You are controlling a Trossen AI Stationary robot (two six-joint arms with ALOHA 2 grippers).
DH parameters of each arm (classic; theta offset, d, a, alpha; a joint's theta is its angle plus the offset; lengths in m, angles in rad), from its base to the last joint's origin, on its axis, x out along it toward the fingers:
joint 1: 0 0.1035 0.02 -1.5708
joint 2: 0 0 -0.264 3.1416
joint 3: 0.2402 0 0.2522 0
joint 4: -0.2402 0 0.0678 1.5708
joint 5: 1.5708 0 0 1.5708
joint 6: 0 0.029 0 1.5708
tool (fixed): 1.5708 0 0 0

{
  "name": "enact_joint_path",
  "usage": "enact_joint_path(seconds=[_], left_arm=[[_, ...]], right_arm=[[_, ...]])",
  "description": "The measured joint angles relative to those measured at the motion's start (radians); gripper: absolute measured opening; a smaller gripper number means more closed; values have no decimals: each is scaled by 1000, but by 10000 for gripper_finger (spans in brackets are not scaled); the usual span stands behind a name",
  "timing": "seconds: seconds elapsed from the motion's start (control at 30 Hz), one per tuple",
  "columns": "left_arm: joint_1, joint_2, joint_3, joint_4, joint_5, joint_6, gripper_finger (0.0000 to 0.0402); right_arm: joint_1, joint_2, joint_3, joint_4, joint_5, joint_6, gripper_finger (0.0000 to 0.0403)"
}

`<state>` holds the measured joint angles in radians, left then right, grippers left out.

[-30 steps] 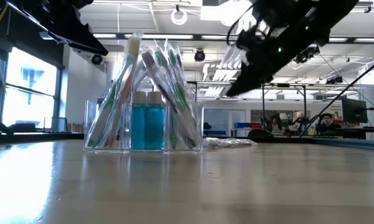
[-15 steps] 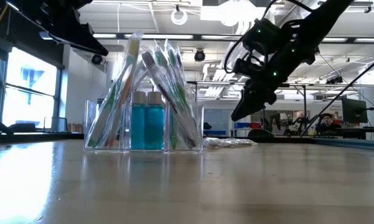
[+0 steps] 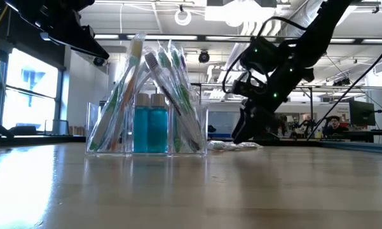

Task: Pick & Place toothbrushing station
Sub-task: Put the green toothbrush into the transparent organizer

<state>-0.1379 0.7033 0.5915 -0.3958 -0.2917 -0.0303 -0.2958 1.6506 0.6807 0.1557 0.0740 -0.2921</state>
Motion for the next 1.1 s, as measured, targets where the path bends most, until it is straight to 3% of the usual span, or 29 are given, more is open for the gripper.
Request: enact_joint_path(seconds=[0.17, 0.27, 0.73, 0.9, 1.1], left_arm=[[0, 0, 0, 0, -11, 0, 161], [0, 0, 0, 0, -14, 0, 161], [0, 0, 0, -12, -17, 0, 161], [0, 0, 0, -17, -17, 0, 161], [0, 0, 0, -18, -17, -1, 161]], right_arm=[[-1, 50, 0, 32, 11, -29, 215], [-1, 75, 2, 63, 76, -31, 215], [-20, 121, 41, -23, 39, 62, 210], [-19, 121, 43, -80, 24, 74, 165], [-20, 122, 40, -82, -57, 85, 66]])
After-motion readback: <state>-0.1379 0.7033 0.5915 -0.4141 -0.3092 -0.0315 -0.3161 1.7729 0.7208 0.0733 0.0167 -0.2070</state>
